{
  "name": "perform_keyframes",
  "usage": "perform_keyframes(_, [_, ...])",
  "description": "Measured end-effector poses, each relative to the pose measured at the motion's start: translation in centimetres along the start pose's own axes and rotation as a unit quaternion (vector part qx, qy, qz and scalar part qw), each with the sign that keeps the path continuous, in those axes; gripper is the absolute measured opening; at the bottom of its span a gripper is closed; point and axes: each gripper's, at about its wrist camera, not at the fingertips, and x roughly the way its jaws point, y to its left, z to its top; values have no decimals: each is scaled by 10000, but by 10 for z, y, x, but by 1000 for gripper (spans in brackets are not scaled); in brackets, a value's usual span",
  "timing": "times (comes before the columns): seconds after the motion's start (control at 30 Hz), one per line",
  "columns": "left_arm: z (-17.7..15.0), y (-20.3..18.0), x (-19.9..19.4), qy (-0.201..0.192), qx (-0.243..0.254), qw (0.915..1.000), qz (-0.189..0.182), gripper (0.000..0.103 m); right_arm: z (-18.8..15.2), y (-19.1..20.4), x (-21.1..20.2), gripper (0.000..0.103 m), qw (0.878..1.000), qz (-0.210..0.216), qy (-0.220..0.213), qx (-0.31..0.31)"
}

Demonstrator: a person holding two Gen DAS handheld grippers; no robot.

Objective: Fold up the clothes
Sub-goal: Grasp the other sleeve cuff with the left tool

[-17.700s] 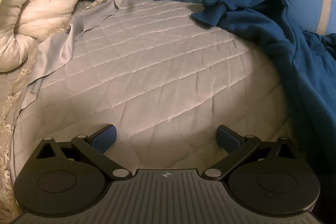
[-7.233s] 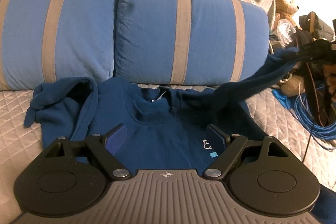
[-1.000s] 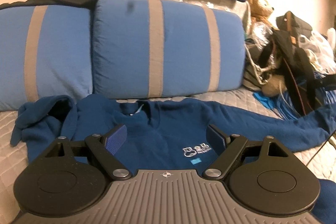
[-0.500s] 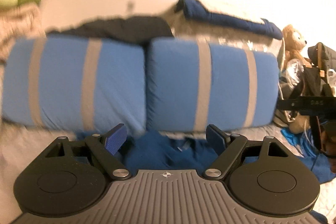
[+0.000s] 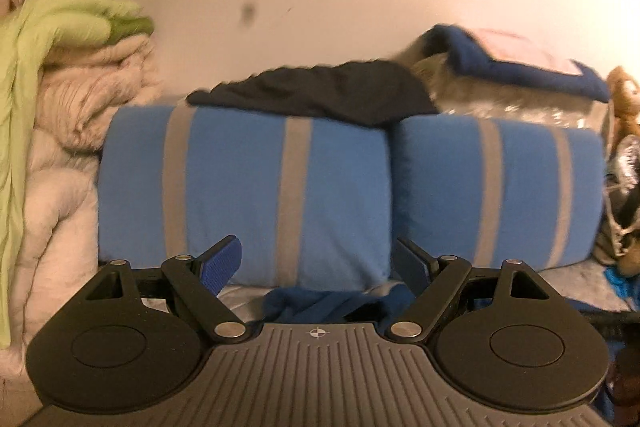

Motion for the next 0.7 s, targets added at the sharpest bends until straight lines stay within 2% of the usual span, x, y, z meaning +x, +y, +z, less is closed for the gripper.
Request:
perform_keyframes(0.1, [-14,20,23,179,-284,9994,13,83,-23,3,15,103,9997,-32,-58,-226])
perform_keyframes(0.23, [-35,39,58,415,-535,9976,116,83,-42,-7,41,103,9992,-79,387,-34])
perform_keyframes(0.37, [-55,53,91,656,-733,9950,177,83,-46,-12,49,103,9986,-136,514,-13])
perform_keyframes(0.47, [-70,66,112,872,-1070,9903,187,83,-50,-12,50,103,9983,-178,557,-85])
perform_keyframes(0.57, [-83,84,134,1082,-1556,9817,161,82,-55,-9,54,103,9967,-292,712,-271])
perform_keyframes(0.63, [-94,99,148,1211,-1964,9730,96,79,-58,-6,58,103,9948,-410,805,-466])
perform_keyframes(0.7, [-105,114,163,1401,-2457,9592,-18,64,-57,-6,60,103,9939,-496,827,-527])
